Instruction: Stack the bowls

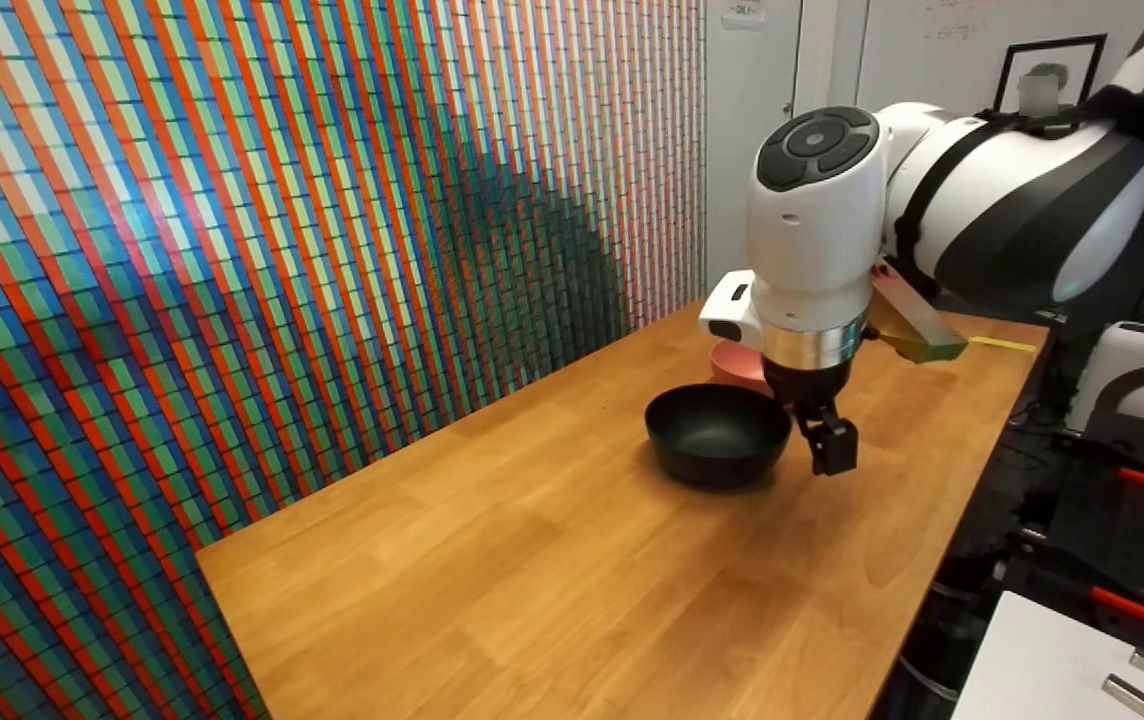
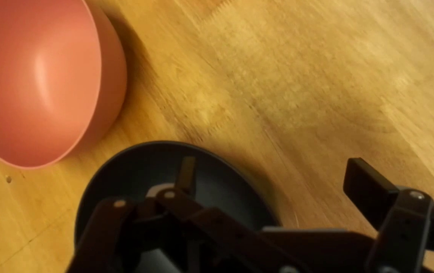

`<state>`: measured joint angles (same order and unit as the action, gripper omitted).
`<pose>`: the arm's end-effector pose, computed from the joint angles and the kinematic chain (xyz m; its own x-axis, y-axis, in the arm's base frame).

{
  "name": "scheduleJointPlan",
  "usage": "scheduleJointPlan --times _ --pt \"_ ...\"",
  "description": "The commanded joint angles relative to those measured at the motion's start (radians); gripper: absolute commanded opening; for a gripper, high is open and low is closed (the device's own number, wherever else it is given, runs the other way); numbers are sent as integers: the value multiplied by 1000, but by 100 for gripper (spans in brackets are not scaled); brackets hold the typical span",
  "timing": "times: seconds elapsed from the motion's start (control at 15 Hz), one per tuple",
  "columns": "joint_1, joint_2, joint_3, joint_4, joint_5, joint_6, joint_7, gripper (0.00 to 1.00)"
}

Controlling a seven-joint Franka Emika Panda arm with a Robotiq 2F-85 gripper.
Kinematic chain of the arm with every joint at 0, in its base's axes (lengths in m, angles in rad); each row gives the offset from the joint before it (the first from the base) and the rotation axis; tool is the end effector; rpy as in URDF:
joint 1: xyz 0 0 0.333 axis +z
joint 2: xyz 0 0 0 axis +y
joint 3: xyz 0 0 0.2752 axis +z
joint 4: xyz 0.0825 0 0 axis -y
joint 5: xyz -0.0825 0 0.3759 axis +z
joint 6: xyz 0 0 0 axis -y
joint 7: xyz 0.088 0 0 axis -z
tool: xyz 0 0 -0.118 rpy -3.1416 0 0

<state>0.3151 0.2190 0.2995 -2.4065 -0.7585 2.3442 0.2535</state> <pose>0.3776 0.2565 0.1664 0.5852 0.7721 -0.2477 0.7933 -0.4820 0.3719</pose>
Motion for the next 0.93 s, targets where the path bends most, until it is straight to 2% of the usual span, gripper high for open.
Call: scheduleJointPlan --times 0.0,0.07,0.13,0.4,0.67,0.8,0.87 --pt "26 84 -23 57 -56 47 -8 100" --pt "30 102 -28 68 -71 59 -8 75" --pt "31 117 -32 77 -79 71 -12 75" --pt "31 156 -49 109 -91 106 -35 42" --pt "24 145 -61 109 -75 108 -69 12" --pt "18 122 -67 100 -68 105 -74 2" --pt "14 111 -68 97 -61 103 -79 3"
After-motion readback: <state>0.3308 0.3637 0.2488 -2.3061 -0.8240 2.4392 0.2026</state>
